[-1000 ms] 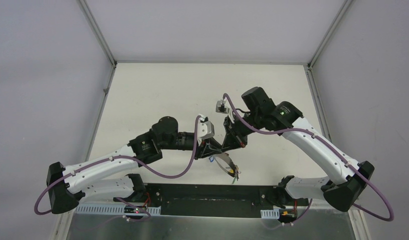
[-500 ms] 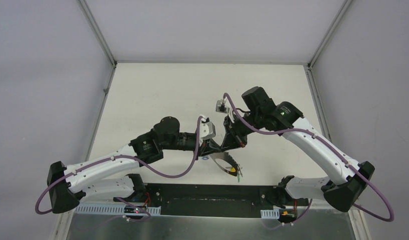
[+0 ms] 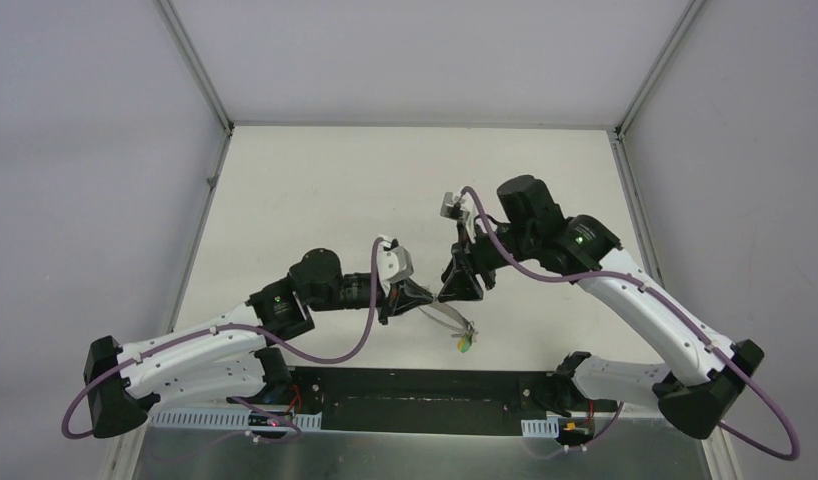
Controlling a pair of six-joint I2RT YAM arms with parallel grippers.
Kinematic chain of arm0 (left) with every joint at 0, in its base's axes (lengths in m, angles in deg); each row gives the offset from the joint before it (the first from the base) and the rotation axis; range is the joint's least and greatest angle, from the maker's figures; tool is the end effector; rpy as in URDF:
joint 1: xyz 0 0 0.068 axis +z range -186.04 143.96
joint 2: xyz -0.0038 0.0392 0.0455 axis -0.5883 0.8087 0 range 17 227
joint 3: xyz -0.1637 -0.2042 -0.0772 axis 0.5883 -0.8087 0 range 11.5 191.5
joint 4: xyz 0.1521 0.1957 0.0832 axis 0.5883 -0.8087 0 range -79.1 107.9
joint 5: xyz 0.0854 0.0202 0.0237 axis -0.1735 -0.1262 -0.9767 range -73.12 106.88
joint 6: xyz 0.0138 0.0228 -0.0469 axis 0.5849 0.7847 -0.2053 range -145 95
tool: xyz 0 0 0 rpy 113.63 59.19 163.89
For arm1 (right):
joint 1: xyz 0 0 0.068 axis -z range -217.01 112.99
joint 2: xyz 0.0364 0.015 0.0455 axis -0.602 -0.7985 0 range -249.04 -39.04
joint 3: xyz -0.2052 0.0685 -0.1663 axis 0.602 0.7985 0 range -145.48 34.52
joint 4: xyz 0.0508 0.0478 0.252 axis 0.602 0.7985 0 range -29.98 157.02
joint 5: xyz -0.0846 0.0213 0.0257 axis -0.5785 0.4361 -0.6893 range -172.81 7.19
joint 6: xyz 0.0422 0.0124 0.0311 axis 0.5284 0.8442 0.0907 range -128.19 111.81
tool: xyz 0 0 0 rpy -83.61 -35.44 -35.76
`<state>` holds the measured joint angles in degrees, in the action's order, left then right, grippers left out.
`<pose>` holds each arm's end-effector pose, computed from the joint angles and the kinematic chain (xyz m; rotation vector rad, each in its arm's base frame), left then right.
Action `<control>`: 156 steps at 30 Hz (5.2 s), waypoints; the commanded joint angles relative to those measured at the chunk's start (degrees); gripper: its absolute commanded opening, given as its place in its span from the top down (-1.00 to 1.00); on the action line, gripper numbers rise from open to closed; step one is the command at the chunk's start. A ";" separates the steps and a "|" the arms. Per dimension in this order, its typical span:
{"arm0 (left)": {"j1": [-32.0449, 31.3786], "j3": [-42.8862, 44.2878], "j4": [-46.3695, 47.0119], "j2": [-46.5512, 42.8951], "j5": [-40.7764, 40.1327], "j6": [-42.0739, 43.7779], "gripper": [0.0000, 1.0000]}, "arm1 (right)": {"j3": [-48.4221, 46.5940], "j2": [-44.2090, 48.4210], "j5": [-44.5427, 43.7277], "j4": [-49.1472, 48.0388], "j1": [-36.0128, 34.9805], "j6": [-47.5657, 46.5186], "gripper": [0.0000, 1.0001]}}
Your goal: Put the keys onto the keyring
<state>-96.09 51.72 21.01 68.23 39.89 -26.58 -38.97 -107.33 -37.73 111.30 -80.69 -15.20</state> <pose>0.0939 -0.1909 0.3168 1.1616 1.4197 -1.1217 0.1489 0.1768 0.3694 -1.3753 1.9757 1.2365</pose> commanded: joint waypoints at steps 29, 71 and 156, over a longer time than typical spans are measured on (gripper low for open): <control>-0.37 -16.98 44.81 -9.72 -7.17 -7.27 1.00 | 21.46 15.37 12.36 -48.74 5.45 24.17 0.19; -0.47 -0.44 1.56 -10.43 -26.29 -37.68 1.00 | 16.90 12.36 -6.34 -30.75 -0.68 13.16 0.11; -1.77 43.79 -53.74 21.76 -41.36 -20.79 1.00 | -0.43 5.64 -20.33 -14.45 -8.10 11.95 1.00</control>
<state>-97.99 93.32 -30.85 87.68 6.10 -48.31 -34.75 -102.02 -60.53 99.33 -87.32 -5.84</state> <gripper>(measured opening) 0.008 0.007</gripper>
